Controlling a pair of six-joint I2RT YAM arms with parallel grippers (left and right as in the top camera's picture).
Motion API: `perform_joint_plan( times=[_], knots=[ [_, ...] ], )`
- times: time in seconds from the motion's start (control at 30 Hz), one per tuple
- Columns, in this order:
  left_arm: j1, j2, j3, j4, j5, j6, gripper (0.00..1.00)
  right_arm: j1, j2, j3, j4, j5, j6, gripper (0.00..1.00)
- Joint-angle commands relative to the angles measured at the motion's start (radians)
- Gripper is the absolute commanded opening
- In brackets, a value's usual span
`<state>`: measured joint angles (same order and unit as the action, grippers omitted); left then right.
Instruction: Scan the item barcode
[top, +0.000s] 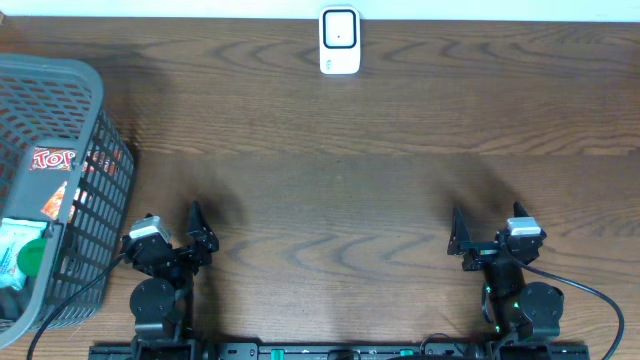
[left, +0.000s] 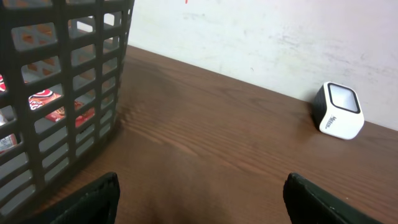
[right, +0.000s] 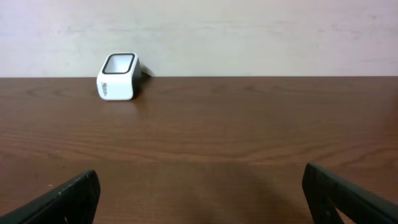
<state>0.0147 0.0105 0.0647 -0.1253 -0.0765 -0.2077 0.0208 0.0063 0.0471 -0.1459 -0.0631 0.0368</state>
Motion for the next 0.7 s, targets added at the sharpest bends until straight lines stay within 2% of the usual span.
perform_joint_plan(
  times=[0.0, 0.67],
  knots=[
    [-0.001, -0.006, -0.030, -0.007, -0.006, 0.016, 0.85, -0.007, 0.003, -0.007, -0.001, 0.005, -0.008, 0.99],
    [-0.001, -0.006, -0.030, -0.007, -0.006, 0.016, 0.84, -0.007, 0.003, -0.007, -0.001, 0.005, -0.008, 0.99]
  ],
)
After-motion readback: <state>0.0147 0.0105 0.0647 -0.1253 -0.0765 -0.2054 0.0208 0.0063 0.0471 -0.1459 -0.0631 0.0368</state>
